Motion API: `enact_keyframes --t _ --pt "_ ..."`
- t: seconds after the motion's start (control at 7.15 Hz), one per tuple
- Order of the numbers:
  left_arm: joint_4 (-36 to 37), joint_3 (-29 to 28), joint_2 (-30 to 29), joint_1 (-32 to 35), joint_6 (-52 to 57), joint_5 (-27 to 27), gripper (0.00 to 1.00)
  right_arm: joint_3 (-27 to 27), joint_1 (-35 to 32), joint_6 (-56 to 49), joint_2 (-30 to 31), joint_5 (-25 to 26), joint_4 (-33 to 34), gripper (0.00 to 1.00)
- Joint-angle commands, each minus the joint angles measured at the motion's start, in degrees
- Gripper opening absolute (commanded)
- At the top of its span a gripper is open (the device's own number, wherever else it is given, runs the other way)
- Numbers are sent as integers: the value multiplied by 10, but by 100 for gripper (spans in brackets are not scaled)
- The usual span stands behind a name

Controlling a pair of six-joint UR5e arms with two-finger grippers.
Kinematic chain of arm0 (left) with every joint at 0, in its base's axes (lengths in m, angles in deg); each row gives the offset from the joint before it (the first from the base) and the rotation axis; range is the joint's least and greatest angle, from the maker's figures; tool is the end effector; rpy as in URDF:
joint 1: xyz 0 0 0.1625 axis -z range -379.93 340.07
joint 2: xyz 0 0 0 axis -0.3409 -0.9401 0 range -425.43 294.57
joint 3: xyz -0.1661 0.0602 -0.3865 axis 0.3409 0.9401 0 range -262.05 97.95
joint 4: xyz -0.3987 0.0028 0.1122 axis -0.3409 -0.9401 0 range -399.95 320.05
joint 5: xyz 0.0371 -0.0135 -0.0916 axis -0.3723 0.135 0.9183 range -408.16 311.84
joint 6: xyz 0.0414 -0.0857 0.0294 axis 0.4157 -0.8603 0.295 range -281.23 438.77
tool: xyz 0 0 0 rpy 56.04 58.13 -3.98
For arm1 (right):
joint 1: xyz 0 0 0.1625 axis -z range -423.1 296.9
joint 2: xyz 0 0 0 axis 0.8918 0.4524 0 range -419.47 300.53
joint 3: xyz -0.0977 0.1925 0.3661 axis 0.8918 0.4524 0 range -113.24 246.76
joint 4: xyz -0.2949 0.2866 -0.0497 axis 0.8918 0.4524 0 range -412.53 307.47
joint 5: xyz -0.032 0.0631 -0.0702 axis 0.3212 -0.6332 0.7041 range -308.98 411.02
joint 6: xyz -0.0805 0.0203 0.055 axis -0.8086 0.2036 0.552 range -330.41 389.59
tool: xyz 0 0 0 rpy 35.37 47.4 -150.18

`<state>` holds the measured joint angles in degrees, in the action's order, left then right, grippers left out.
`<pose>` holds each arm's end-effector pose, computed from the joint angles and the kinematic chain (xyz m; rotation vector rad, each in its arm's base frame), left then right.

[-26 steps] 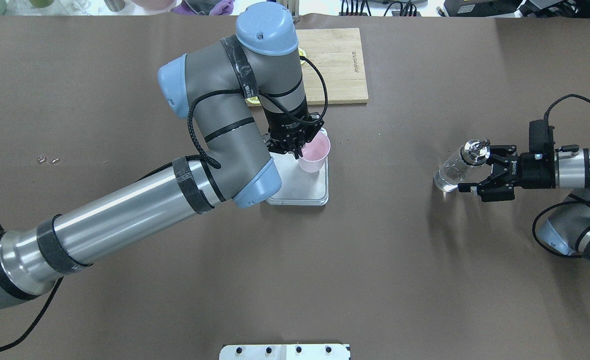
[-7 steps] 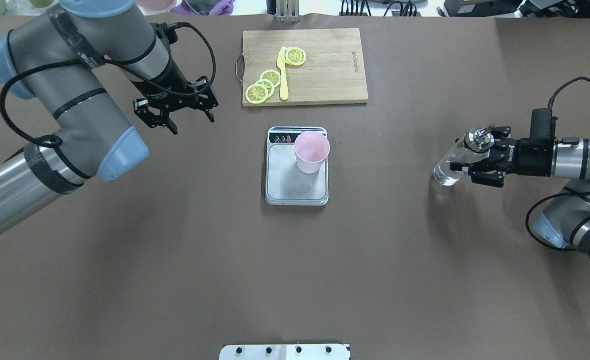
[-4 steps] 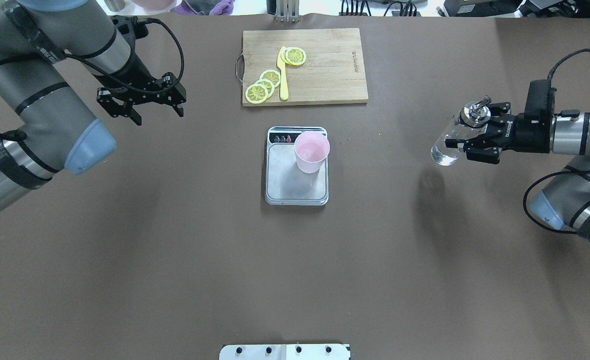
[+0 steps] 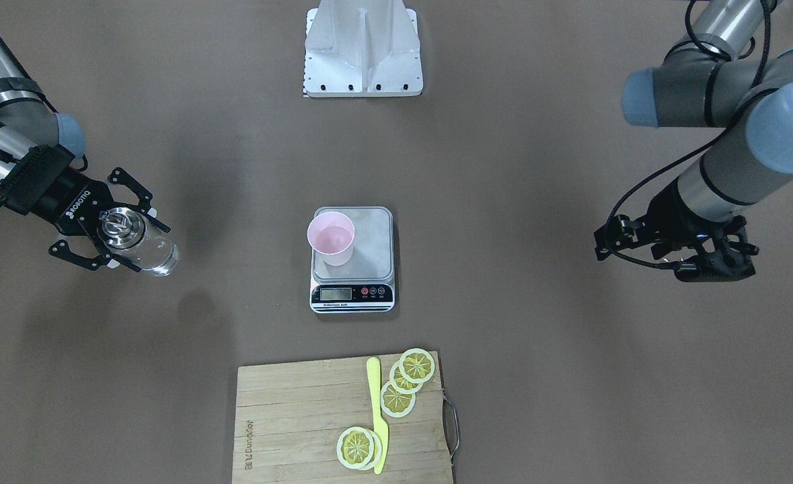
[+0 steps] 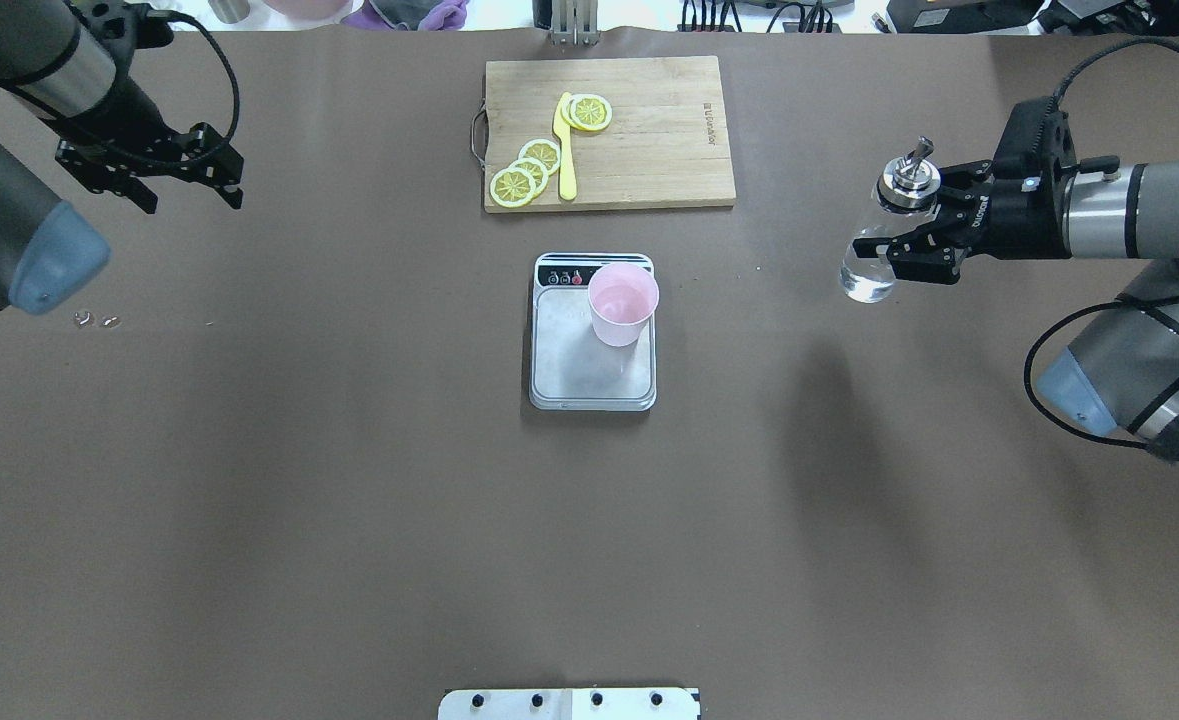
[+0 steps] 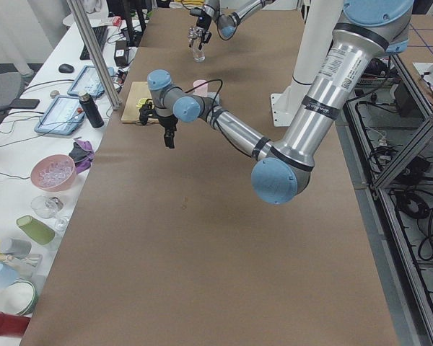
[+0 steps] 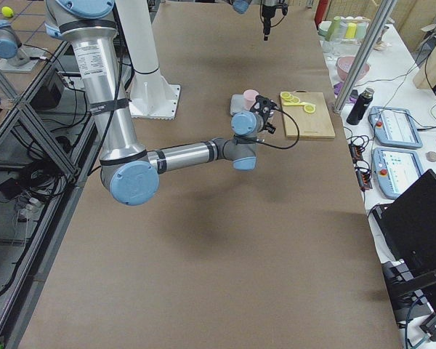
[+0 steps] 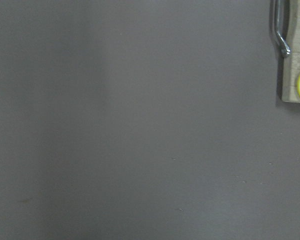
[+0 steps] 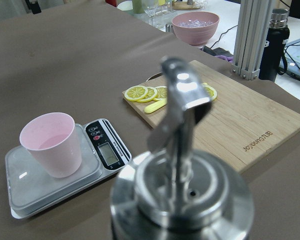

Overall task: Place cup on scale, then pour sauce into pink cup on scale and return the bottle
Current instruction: 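Withdraw the left arm away from the scale while the right gripper lifts the glass bottle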

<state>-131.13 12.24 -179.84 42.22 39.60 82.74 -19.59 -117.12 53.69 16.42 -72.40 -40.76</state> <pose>0.2404 -0.6008 0.3767 0.0311 0.8556 0.0007 -0.2741 -0.5111 0.4058 1.0783 -1.1610 -0.6126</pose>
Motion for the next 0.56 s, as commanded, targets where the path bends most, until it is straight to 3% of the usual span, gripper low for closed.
enact_keyframes --t 0.0,0.14,0.42 --pt "1 -3 57 53 115 0 98 -91 8 -36 -14 10 186 26" --pt "1 -6 78 73 146 1 98 -122 21 -39 -23 21 252 26" --pt "-7 -30 122 102 172 1 98 -131 49 -41 -35 58 303 26"
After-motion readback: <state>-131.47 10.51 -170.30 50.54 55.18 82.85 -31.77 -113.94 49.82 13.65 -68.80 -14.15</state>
